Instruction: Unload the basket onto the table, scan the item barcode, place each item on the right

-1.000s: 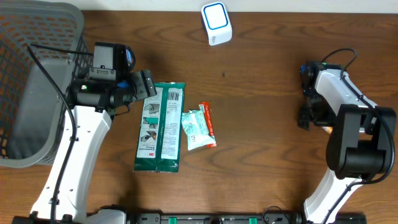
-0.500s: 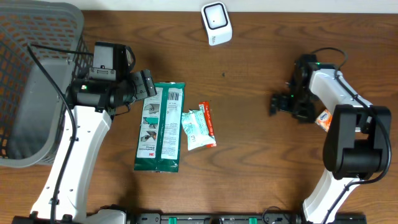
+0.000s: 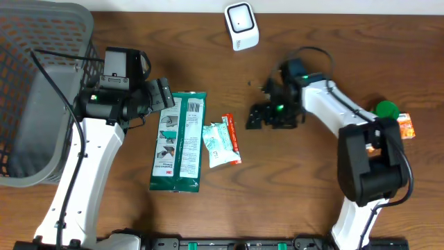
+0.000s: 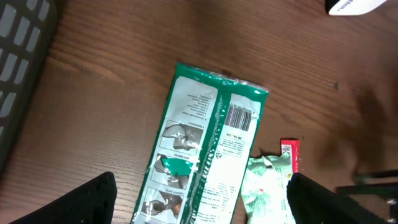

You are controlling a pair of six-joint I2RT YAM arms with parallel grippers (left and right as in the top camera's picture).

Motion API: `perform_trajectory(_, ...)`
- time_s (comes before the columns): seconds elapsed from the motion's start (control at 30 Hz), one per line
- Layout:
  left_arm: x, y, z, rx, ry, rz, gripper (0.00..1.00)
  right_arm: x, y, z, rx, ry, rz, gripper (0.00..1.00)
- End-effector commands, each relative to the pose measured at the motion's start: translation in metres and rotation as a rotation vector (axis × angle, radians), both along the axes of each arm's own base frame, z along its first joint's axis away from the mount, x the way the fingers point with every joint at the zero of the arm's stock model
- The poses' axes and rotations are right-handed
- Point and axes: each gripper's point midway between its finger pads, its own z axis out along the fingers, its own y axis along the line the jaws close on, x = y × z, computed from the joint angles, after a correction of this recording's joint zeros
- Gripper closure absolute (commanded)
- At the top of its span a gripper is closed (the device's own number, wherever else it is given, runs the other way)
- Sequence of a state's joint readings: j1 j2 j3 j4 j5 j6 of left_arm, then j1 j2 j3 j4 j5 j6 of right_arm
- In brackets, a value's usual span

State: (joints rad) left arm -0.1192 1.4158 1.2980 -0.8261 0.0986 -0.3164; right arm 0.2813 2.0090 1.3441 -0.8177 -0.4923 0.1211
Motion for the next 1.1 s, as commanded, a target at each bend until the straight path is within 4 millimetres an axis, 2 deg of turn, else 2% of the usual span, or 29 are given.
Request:
perform_trajectory(0.0, 0.001, 0.002, -0.001, 0.01, 0.0, -0.002, 0.12, -0.016, 0.042, 0.005, 0.059, -0.005, 0.081, 0.08)
perform_trajectory(0.17, 0.001, 0.002, 0.0, 0.01, 0.0, -0.002, 0.12, -0.033, 0.082, 0.006, 0.071, -0.018, 0.14, 0.17)
perform_trajectory(0.33, 0.001, 0.002, 0.0, 0.01, 0.0, -0.002, 0.12, -0.045, 0.106, 0.005, 0.064, -0.059, 0.205, 0.25)
perform_trajectory(0.5, 0.001, 0.002, 0.0, 0.01, 0.0, -0.002, 0.12, -0.047, 0.113, 0.004, 0.044, -0.085, 0.227, 0.27)
perform_trajectory(0.93, 0.001, 0.002, 0.0, 0.01, 0.0, -0.002, 0.12, -0.041, 0.107, -0.001, 0.0, -0.094, 0.189, 0.27)
perform_trajectory(1.07, 0.001, 0.002, 0.0, 0.01, 0.0, -0.002, 0.12, -0.039, 0.108, 0.0, 0.006, -0.101, 0.184, 0.31)
